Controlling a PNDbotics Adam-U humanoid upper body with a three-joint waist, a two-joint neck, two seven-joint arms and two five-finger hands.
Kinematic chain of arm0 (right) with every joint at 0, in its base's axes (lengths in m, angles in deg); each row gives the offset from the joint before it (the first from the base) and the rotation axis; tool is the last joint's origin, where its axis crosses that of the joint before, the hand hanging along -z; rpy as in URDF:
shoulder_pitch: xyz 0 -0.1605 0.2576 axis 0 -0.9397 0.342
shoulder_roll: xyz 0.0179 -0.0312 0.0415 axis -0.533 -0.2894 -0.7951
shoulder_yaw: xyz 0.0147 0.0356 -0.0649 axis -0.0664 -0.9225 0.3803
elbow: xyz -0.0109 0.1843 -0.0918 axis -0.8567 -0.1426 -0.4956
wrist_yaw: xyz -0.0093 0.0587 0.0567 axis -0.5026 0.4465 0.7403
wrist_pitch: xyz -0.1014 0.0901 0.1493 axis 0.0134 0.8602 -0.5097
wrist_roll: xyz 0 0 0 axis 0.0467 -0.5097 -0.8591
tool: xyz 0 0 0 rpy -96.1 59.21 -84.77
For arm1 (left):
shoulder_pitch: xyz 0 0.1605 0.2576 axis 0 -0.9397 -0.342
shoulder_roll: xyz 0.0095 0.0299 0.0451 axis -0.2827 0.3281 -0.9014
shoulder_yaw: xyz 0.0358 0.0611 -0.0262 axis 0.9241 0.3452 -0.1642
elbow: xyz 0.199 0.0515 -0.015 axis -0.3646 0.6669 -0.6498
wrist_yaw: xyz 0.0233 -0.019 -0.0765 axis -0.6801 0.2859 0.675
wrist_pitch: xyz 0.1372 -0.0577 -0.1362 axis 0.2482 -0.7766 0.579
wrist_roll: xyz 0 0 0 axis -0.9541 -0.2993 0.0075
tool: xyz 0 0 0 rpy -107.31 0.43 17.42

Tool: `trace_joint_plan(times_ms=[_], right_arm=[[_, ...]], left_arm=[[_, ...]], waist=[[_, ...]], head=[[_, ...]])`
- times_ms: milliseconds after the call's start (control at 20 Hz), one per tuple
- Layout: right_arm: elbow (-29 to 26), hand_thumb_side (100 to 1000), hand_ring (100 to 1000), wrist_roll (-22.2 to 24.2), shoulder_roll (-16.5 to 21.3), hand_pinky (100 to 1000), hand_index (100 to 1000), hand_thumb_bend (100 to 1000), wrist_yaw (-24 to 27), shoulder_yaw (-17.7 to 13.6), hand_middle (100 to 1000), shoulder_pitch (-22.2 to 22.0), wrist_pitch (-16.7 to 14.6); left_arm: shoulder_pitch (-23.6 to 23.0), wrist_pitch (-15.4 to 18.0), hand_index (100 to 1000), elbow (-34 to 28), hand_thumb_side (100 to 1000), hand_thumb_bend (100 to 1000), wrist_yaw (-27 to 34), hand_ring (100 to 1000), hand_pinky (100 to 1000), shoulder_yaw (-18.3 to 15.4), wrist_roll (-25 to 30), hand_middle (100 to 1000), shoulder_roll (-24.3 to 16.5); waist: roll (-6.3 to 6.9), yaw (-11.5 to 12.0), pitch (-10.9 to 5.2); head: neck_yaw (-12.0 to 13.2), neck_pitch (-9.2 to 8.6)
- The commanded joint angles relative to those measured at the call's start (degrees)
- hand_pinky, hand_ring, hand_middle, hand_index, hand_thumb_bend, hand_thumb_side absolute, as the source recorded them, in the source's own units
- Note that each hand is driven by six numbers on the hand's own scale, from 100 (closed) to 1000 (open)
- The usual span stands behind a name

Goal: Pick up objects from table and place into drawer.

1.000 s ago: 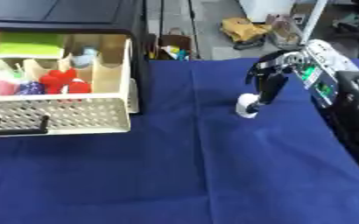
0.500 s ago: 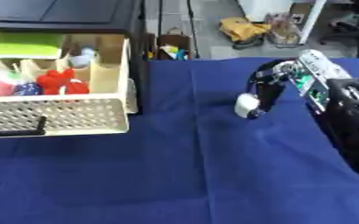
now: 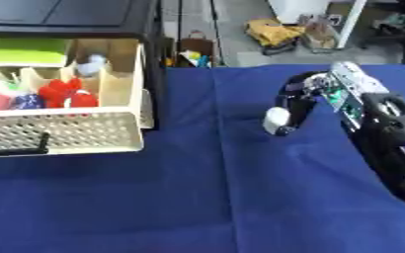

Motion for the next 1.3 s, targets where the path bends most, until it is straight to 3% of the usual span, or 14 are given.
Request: trace_joint_plan(times_ms=[50,1300], right_arm=[[-0.09,312,821,-1.52,0.8,680,815,533,-0.56,-0.4,587,0.82,0.41],[-1.48,298,775,-6.18,0.9,626,691,480,-0.15,0.08,501,0.89,1.22]], left_arm=[[0.81,0.05,810,-0.75,1000,551,0.16,647,445,0.02,0.33,674,-0.67],[0.86,-0.06,811,-0.75,1000,539,0.37,649,440,0.09,0.68,675,-0.73]], waist=[[0.06,0.11,-0.88],[0.01,-0.12,-0.87]], head=[[-0.16,-0.43],[-0.16,-0.5]])
